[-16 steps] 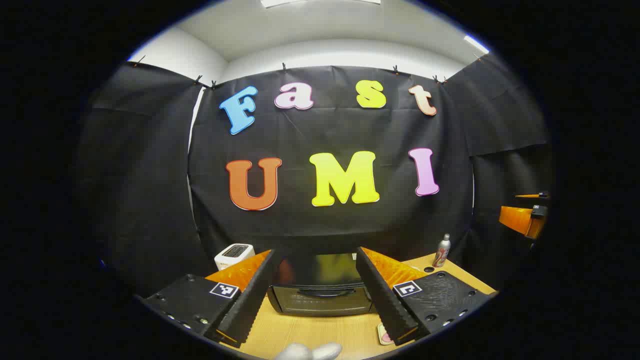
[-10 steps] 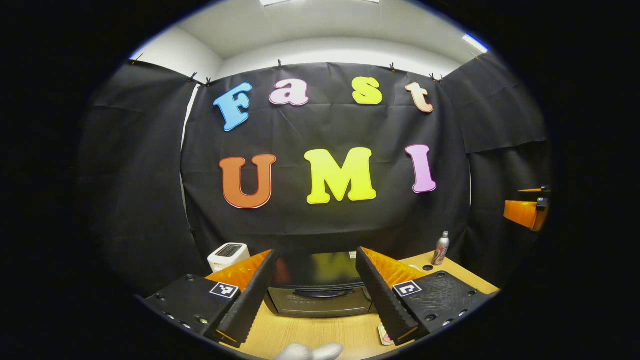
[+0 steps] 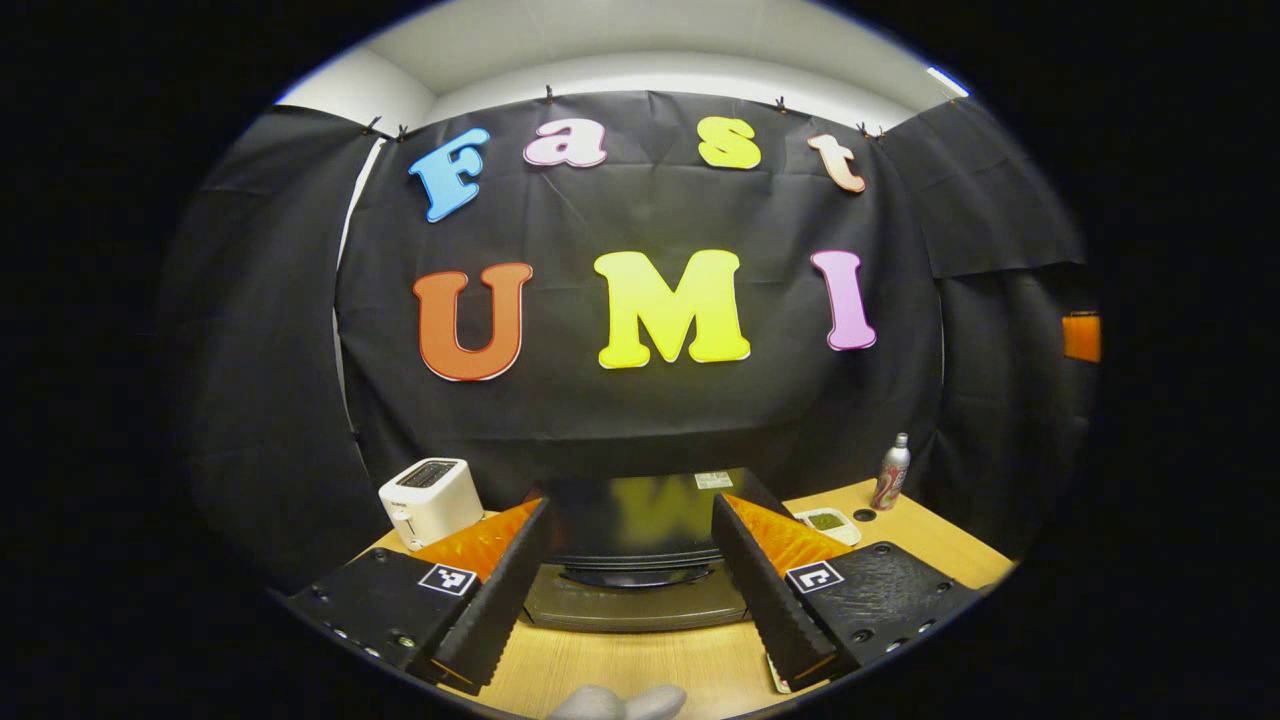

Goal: Open the electric oven with the left hand, put the food in, and close the electric oven.

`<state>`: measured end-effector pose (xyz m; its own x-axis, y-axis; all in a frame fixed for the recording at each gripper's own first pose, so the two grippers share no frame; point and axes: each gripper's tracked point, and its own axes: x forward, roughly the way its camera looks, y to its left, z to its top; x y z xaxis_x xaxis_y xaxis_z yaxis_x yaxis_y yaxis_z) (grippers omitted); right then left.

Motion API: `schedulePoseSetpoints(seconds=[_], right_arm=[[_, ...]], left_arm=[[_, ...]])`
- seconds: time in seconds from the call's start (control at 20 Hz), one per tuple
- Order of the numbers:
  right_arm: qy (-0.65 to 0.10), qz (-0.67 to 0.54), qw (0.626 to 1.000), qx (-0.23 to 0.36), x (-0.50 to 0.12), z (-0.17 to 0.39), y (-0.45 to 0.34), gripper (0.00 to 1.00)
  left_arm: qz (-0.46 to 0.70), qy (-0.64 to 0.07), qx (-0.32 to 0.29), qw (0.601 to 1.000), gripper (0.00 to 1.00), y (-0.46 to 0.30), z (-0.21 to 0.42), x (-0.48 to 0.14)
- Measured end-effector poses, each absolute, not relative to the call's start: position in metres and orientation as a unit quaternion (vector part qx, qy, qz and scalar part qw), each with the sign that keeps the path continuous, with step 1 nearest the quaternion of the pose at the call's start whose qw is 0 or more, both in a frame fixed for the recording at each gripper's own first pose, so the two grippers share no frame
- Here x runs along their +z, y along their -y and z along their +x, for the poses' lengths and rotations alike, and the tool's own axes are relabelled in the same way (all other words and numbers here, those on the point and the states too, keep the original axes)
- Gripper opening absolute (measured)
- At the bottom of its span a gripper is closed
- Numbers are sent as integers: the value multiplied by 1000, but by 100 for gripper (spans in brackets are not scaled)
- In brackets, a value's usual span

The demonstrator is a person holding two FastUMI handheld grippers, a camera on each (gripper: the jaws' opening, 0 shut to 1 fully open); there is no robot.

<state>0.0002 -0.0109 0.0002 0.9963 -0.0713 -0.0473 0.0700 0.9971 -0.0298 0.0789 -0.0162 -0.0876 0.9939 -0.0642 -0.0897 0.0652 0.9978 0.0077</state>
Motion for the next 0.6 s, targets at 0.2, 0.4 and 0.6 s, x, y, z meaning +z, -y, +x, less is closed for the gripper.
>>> schedulePoseSetpoints(seconds=[0.2, 0.4, 0.6], right_arm=[[-37, -22, 998, -44, -3, -1, 16, 96], [-52, -20, 997, -53, -10, -4, 18, 97], [-56, -19, 997, -55, -14, -6, 16, 97]], left_arm=[[6, -69, -37, 997, 96, 23, 106, -122], [0, -106, -43, 993, 96, 26, 130, -162], [3, -126, -45, 991, 97, 22, 144, -188]])
